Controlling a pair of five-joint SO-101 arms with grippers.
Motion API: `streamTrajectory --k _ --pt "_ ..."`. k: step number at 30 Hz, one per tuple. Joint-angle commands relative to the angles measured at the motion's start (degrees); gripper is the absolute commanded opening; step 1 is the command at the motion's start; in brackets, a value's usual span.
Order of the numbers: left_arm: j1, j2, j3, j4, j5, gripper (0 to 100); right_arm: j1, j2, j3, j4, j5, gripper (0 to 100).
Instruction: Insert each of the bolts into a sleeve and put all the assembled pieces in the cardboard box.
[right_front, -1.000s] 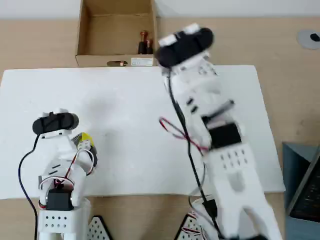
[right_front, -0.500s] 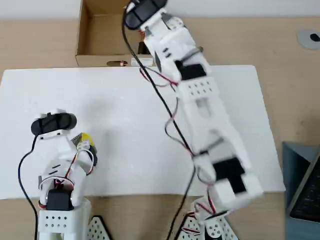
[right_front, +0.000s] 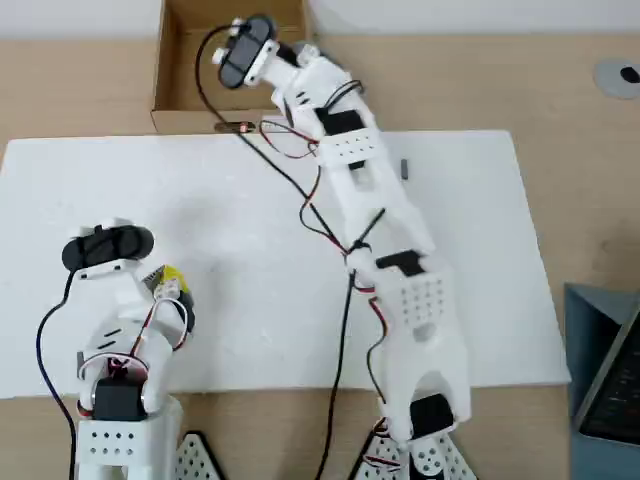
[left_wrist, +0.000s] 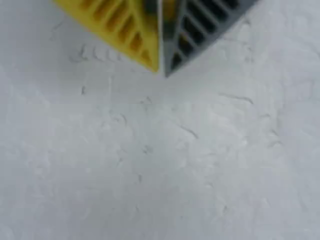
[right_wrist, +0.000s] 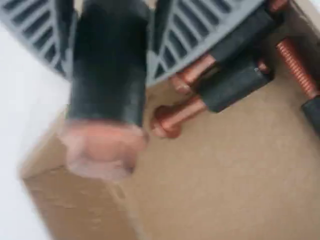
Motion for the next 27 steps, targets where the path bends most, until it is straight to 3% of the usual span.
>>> streamTrajectory --k 1,7,27 --pt "0.8 -0.2 0.7 0.1 0.2 1 -1.1 1.6 -8.7 0.0 3.0 2.5" --pt "1.0 -0.2 0.7 0.1 -0.2 1 -2.1 5.0 -16.6 6.7 2.9 13.3" --pt "1.1 -0.2 0.7 0.1 -0.2 1 -2.2 7.2 -23.6 7.2 2.9 12.6"
